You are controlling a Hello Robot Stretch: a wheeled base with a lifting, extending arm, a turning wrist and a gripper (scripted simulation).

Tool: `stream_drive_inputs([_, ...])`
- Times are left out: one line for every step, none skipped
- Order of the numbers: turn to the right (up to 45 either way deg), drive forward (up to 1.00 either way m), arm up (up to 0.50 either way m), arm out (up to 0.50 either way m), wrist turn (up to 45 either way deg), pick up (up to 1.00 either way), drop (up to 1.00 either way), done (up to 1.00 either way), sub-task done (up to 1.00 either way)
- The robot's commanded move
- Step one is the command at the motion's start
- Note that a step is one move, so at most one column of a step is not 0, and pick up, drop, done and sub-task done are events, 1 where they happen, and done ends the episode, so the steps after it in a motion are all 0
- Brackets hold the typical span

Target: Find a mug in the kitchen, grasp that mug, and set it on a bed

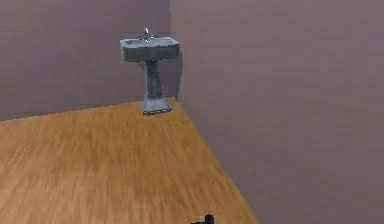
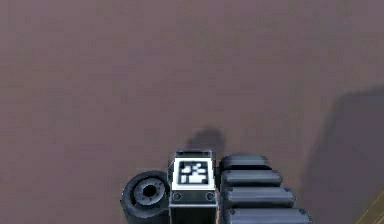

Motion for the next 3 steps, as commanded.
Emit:
stream_drive_inputs([-45.0, 0.00, 0.00, 0.00, 0.0, 0.00, 0.00, 0.00, 0.00])
stream_drive_inputs([-18.0, 0.00, 0.00, 0.00, 0.0, 0.00, 0.00, 0.00, 0.00])
stream_drive_inputs([0.0, 0.70, 0.00, 0.00, 0.0, 0.00, 0.00, 0.00, 0.00])
